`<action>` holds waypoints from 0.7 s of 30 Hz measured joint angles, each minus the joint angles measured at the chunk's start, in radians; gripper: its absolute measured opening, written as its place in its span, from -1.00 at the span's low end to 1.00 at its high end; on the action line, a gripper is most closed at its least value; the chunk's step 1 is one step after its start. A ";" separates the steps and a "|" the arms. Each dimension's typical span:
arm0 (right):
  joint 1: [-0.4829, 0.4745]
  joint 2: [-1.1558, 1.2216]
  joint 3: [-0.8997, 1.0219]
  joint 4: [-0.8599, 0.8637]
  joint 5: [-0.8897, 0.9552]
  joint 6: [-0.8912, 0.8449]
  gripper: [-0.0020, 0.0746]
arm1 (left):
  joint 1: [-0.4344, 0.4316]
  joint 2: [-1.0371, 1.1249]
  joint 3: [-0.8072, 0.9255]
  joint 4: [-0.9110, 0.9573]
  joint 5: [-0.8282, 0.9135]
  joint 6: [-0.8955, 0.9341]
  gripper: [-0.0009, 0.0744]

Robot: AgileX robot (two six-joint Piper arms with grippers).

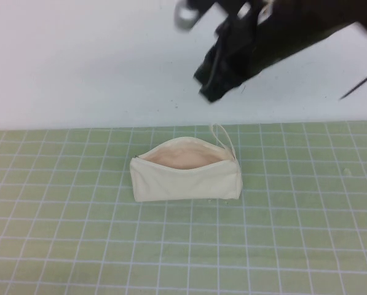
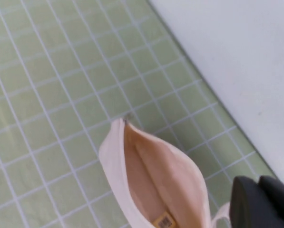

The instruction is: Put eraser into pencil case

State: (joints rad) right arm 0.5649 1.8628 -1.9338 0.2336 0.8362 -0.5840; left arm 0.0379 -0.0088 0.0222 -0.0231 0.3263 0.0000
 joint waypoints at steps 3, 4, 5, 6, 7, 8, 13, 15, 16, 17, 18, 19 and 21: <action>0.000 -0.087 0.012 0.000 0.028 0.036 -0.92 | 0.000 0.000 0.000 0.000 0.000 0.000 -0.98; 0.000 -0.122 0.027 0.000 0.039 0.044 -0.93 | 0.000 0.000 0.000 0.000 0.000 0.000 -0.98; 0.000 -0.150 0.043 0.000 0.044 0.048 -0.93 | 0.000 0.000 0.000 0.000 0.000 0.000 -0.98; 0.000 -0.196 0.075 0.000 0.053 0.053 -0.93 | 0.000 0.000 0.000 0.000 0.000 0.000 -0.98; 0.000 -0.227 0.100 0.000 0.055 0.056 -0.94 | 0.000 0.000 0.000 0.000 0.000 0.000 -0.98; 0.000 -0.269 0.139 0.000 0.059 0.058 -0.94 | 0.000 0.000 0.000 0.000 0.000 0.000 -0.98; 0.000 -0.496 0.374 -0.004 0.065 0.078 -0.95 | 0.000 0.000 0.000 0.000 0.000 0.000 -0.98; 0.000 -0.599 0.478 -0.026 0.070 0.098 -0.95 | 0.000 0.000 0.000 0.000 0.000 0.000 -0.98; 0.000 -0.652 0.530 -0.035 0.078 0.111 -0.95 | 0.000 0.000 0.000 0.000 0.000 0.000 -0.98; 0.000 -0.696 0.572 -0.037 0.080 0.118 -0.95 | 0.000 0.000 0.000 0.000 0.000 0.000 -0.98; 0.000 -0.750 0.625 -0.042 0.080 0.128 -0.95 | 0.000 0.000 0.000 0.000 0.000 0.000 -0.98; 0.000 -0.806 0.679 -0.041 0.080 0.137 -0.95 | 0.000 0.000 0.000 0.000 0.000 0.000 -0.98; 0.000 -0.909 0.778 -0.041 0.059 0.140 -0.95 | 0.000 0.000 0.000 0.000 0.000 0.000 -0.98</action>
State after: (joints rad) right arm 0.5649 0.9536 -1.1553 0.1921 0.8947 -0.4438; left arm 0.0379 -0.0088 0.0222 -0.0231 0.3263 0.0000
